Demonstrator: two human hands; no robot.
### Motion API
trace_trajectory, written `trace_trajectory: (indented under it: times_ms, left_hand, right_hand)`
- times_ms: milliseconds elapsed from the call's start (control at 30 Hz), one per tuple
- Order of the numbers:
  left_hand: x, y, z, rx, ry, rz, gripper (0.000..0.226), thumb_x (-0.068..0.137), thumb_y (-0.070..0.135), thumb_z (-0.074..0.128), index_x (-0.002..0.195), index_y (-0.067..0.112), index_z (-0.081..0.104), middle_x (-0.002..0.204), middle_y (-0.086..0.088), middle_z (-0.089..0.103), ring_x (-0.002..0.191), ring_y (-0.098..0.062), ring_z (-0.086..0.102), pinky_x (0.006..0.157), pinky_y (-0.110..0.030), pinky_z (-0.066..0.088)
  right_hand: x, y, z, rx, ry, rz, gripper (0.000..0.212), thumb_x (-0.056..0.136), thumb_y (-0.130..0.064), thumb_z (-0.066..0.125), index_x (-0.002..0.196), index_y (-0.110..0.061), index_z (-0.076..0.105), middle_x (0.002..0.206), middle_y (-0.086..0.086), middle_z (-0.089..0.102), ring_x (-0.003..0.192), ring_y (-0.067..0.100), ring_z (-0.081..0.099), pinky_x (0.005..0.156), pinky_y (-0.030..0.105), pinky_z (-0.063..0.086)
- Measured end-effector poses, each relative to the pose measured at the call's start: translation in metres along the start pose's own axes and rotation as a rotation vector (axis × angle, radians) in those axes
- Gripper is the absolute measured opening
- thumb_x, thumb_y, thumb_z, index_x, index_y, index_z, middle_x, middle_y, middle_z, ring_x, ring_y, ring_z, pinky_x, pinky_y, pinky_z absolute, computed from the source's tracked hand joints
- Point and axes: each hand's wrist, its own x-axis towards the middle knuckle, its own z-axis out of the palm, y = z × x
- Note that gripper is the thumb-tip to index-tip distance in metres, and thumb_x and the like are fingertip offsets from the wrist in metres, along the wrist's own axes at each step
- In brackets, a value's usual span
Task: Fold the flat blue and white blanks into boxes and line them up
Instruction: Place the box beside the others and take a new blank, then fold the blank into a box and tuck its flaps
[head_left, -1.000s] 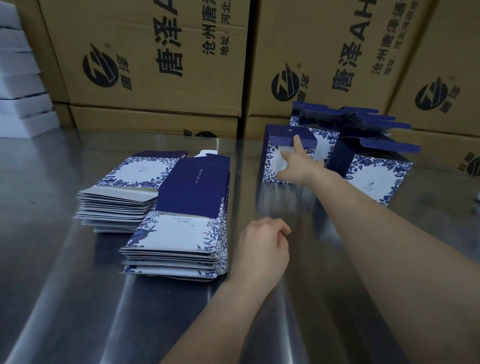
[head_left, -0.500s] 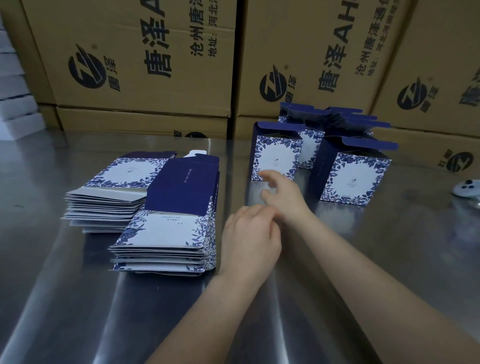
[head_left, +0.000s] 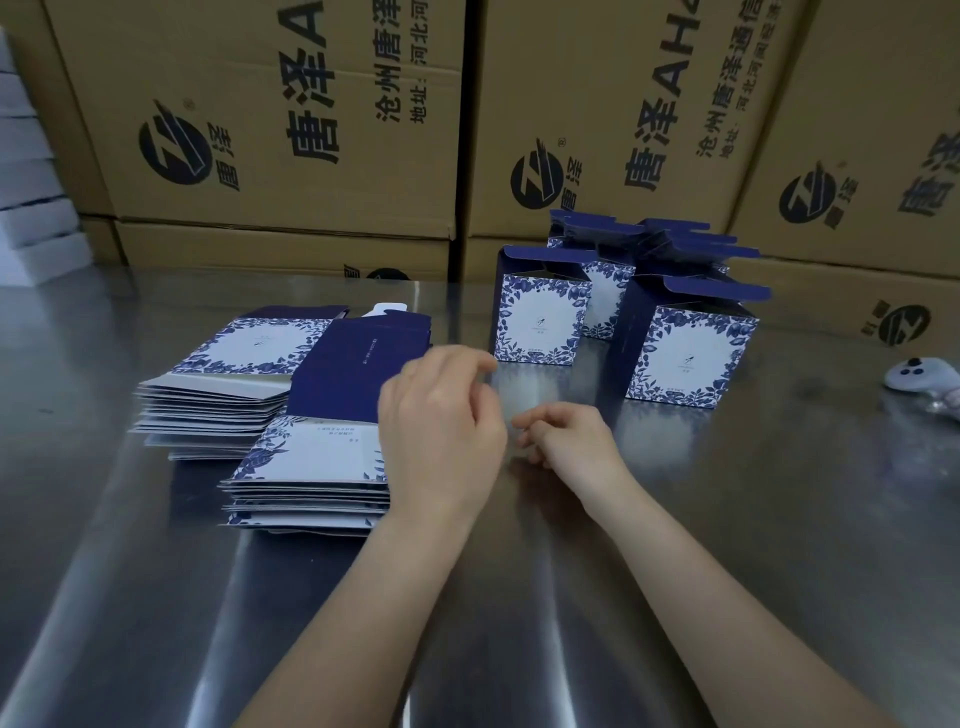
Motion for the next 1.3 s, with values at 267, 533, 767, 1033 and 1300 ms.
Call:
trace_trajectory:
  times_ms: [267, 533, 767, 1033, 1300]
  left_hand:
    - [0.019, -0.001, -0.015, -0.139, 0.108, -0.175, 0.034, 0.083, 0.004, 0.049, 0.108, 0.015, 0.069, 0.123, 0.0, 0.061, 0.116, -0.015, 0.054, 0.091, -0.014, 0.034]
    - [0.031, -0.022, -0.029, 0.192, -0.096, -0.327, 0.044, 0.088, 0.012, 0.057, 0.132, 0.011, 0.055, 0.137, -0.007, 0.055, 0.128, -0.029, 0.047, 0.106, -0.046, 0.037]
    - [0.023, -0.03, -0.026, 0.579, -0.613, -0.501, 0.051, 0.096, 0.031, 0.049, 0.143, 0.016, 0.039, 0.153, -0.012, 0.037, 0.144, -0.036, 0.026, 0.115, -0.052, 0.025]
    - [0.022, -0.027, -0.028, 0.632, -0.64, -0.446, 0.042, 0.097, 0.022, 0.05, 0.139, 0.019, 0.045, 0.148, -0.01, 0.043, 0.142, -0.034, 0.031, 0.108, -0.046, 0.031]
    - [0.018, -0.013, -0.026, 0.578, -0.547, -0.388, 0.039, 0.098, 0.018, 0.042, 0.136, 0.018, 0.047, 0.149, -0.017, 0.042, 0.141, -0.042, 0.03, 0.108, -0.052, 0.033]
  right_hand:
    - [0.001, 0.007, -0.011, 0.004, -0.117, -0.052, 0.028, 0.089, 0.003, 0.046, 0.088, -0.009, 0.07, 0.075, 0.006, 0.068, 0.056, 0.012, 0.056, 0.053, 0.011, 0.043]
    - [0.002, 0.01, -0.013, -0.035, -0.14, -0.104, 0.031, 0.087, 0.003, 0.047, 0.08, -0.019, 0.068, 0.07, -0.002, 0.069, 0.052, 0.001, 0.057, 0.057, 0.01, 0.045]
    - [0.001, 0.01, -0.013, -0.052, -0.138, -0.12, 0.033, 0.086, 0.004, 0.048, 0.078, -0.021, 0.068, 0.068, -0.005, 0.068, 0.049, -0.004, 0.055, 0.055, 0.008, 0.043]
    - [0.0, 0.009, -0.013, -0.071, -0.149, -0.131, 0.034, 0.085, 0.003, 0.05, 0.075, -0.025, 0.067, 0.069, -0.005, 0.068, 0.05, -0.002, 0.055, 0.056, 0.01, 0.043]
    - [-0.003, 0.006, -0.012, -0.051, -0.161, -0.128, 0.033, 0.085, 0.002, 0.051, 0.075, -0.025, 0.067, 0.071, -0.002, 0.068, 0.047, -0.005, 0.054, 0.055, 0.008, 0.043]
